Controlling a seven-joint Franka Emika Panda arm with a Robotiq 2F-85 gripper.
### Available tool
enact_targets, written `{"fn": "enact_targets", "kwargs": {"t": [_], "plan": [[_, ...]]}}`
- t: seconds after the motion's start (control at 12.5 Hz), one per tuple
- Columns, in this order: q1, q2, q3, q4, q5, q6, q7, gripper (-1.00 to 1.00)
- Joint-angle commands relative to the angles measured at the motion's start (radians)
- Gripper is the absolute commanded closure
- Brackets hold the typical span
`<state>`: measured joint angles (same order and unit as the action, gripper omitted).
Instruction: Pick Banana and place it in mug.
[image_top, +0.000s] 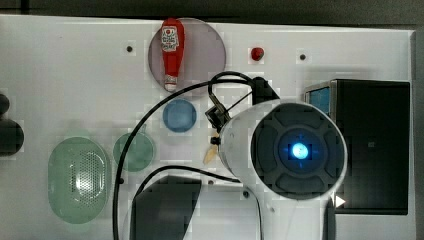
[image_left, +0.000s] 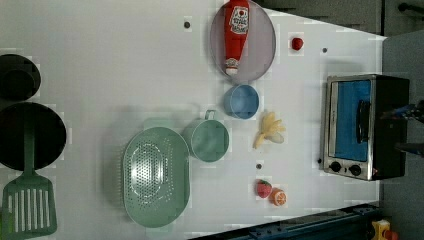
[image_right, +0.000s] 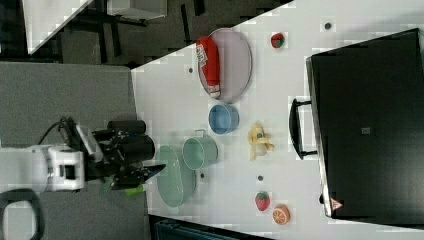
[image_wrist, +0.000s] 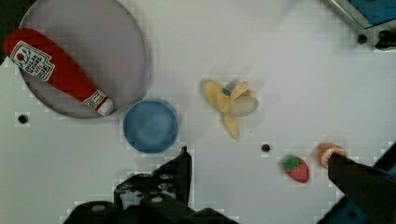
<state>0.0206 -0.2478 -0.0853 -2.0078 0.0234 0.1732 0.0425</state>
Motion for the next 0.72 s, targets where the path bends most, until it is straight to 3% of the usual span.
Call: {"fn": "enact_targets", "kwargs": {"t": [0.08,0.72], "plan": [[0.000,0.069,0.001,-0.077,-0.021,0.093,-0.132,-1.00],[0.001,0.289,0.000,-0.270,-0.021,0.543,-0.645,-1.00]]}}
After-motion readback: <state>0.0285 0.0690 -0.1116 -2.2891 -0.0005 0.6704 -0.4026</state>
